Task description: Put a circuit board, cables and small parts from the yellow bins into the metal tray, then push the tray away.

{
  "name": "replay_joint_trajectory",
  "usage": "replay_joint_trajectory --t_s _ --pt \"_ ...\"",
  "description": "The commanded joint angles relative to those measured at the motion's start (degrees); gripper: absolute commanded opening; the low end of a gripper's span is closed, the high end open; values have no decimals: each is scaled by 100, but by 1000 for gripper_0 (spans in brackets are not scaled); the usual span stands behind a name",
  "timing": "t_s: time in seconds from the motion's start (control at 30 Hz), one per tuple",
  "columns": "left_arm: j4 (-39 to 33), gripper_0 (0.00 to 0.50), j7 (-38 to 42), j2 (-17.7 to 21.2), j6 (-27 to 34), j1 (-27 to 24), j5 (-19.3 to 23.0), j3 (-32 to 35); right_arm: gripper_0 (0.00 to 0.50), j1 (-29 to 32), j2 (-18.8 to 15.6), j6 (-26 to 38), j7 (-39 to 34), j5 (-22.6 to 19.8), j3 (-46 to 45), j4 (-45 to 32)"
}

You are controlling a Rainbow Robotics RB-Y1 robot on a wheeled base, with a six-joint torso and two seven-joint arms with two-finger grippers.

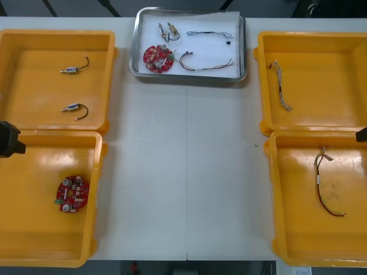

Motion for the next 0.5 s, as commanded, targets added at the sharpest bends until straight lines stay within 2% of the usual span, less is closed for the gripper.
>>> replay_joint_trajectory --t_s 0.03,0.5 --pt "-80 500 -342 251 -46 -2 -52 63 500 82 11 -52 234 45 -121 -165" --pt "-80 500 -342 251 -46 -2 -52 63 500 82 11 -52 234 45 -121 -165"
